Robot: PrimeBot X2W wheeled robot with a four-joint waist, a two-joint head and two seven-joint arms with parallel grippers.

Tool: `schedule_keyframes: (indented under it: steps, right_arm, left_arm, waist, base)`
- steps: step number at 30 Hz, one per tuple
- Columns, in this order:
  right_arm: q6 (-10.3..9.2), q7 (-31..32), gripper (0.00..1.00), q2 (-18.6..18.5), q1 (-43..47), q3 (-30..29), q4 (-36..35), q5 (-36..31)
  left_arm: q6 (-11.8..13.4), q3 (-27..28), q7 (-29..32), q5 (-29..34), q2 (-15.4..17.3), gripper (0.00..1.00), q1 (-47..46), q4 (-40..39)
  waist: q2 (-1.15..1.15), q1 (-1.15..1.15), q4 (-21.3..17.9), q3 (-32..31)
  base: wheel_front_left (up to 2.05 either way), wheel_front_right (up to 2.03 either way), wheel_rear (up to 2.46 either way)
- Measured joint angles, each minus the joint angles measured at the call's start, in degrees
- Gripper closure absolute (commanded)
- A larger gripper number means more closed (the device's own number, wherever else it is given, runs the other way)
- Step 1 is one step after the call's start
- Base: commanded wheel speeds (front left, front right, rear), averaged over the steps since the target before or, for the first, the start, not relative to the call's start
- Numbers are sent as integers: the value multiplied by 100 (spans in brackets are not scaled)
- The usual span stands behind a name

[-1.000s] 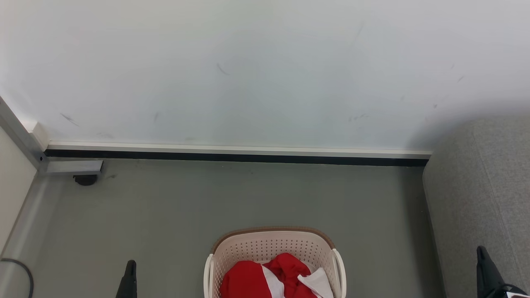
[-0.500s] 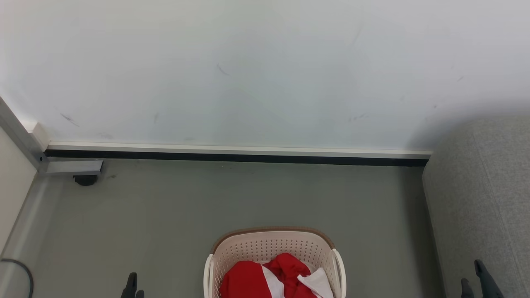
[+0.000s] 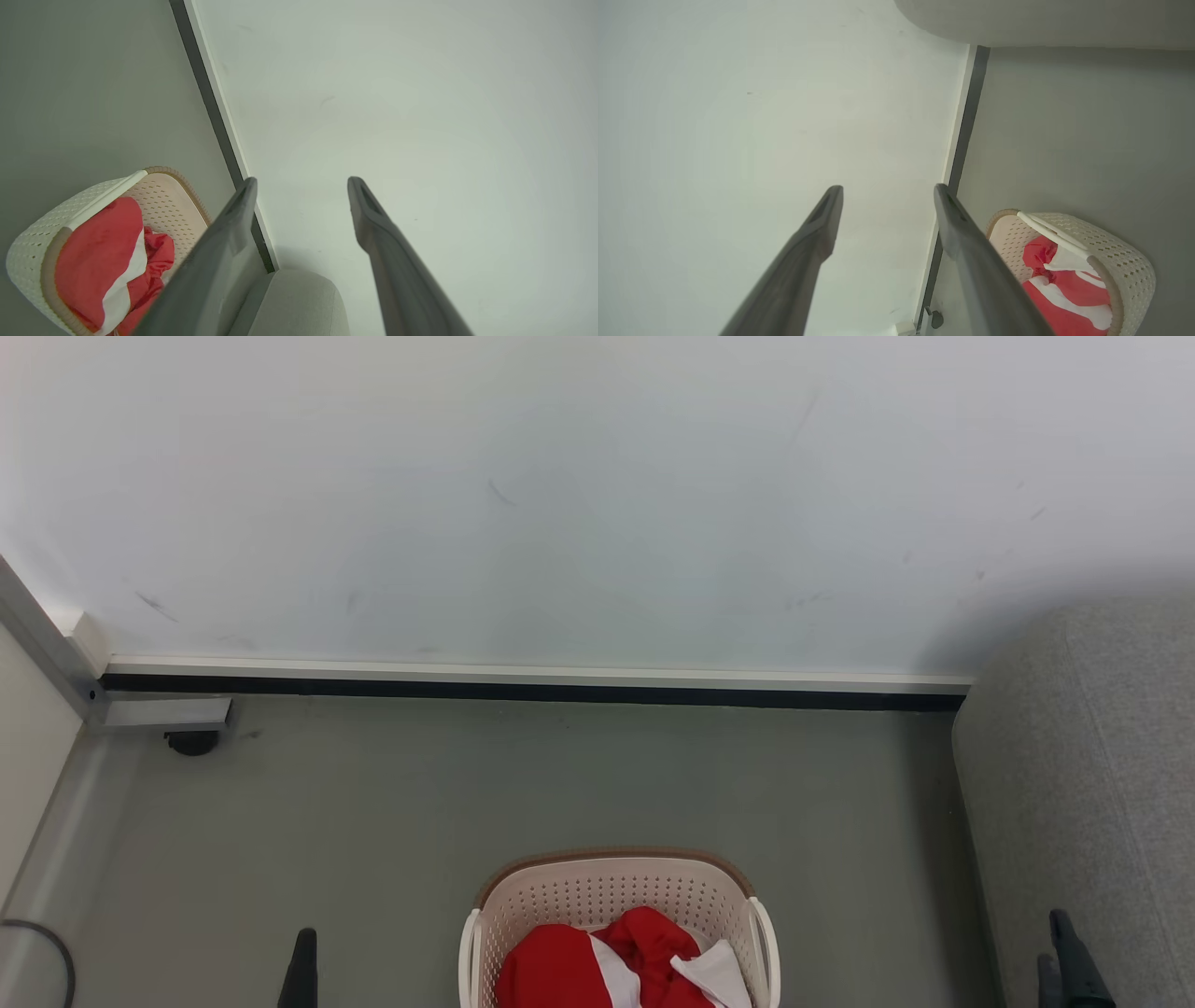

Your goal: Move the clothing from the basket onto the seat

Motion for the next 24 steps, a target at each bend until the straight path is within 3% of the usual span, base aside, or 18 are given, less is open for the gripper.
schedule_keyframes:
  steps: [9,24]
  right_arm:
    - [0,-257,0,3,-8,236,-256,-1256]
    - [0,-649,0,-169,-62,1115,-557,-3123]
  left_arm:
    - [4,-38,-158,1100,0,0,-2,-302]
    - [376,-424,-420,2974,8,0,3,-680]
  waist:
    - [0,0,-2,-8]
    - [0,0,13,-44]
  base:
    - [0,0,0]
    - [0,0,0]
